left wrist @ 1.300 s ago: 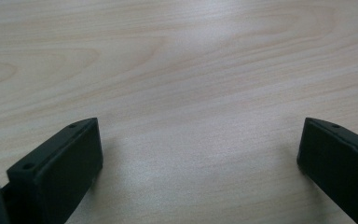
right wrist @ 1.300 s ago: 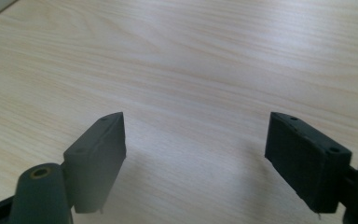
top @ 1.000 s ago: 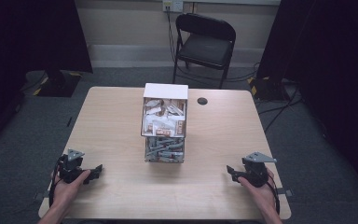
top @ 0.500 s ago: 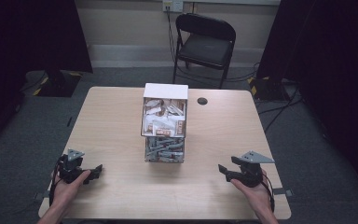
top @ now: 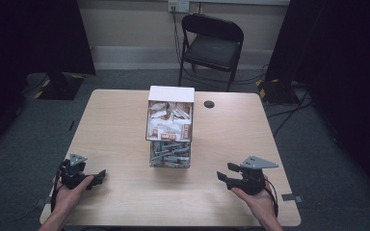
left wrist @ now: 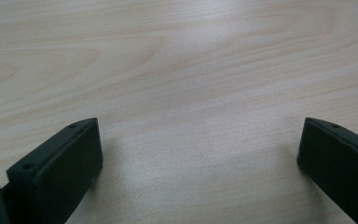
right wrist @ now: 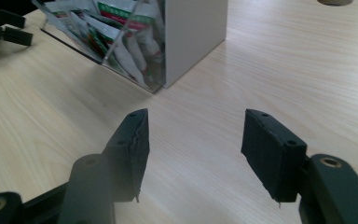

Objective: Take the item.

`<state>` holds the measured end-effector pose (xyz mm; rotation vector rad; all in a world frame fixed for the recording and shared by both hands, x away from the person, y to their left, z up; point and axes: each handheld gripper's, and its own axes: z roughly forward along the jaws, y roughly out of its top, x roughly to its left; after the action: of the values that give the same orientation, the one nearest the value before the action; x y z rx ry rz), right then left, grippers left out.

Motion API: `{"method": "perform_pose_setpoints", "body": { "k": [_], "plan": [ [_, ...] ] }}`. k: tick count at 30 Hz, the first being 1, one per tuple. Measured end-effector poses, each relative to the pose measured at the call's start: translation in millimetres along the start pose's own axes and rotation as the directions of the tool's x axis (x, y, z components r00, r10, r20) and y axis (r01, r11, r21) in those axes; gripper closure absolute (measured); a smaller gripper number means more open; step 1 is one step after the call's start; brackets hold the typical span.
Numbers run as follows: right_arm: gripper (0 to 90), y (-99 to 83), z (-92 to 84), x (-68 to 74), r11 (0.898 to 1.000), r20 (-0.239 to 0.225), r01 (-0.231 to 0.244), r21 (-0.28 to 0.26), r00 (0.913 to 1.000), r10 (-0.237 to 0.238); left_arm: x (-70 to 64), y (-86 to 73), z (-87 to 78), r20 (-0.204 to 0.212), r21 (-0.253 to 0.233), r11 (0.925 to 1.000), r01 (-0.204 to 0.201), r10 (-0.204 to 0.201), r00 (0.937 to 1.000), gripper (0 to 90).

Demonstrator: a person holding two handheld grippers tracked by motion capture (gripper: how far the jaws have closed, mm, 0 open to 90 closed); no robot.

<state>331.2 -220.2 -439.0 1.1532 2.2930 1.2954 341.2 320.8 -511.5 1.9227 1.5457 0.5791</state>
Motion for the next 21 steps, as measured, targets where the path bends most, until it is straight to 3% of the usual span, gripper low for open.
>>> {"method": "perform_pose_setpoints", "body": {
  "k": [10,21],
  "plan": [
    [42.7,20.4,10.2,23.0,0.998,-0.064,0.057,-0.007,0.9963,-0.058,0.7,-0.3,-0.4,0.005,-0.001,1.0,-0.001,0.001,1.0,0.0],
    [46.7,44.4,41.6,53.1,0.995,-0.171,0.101,-0.028,0.9797,-0.104,0.5,-0.3,-0.2,0.005,-0.001,1.0,-0.003,0.003,1.0,0.0]
  ]
}}
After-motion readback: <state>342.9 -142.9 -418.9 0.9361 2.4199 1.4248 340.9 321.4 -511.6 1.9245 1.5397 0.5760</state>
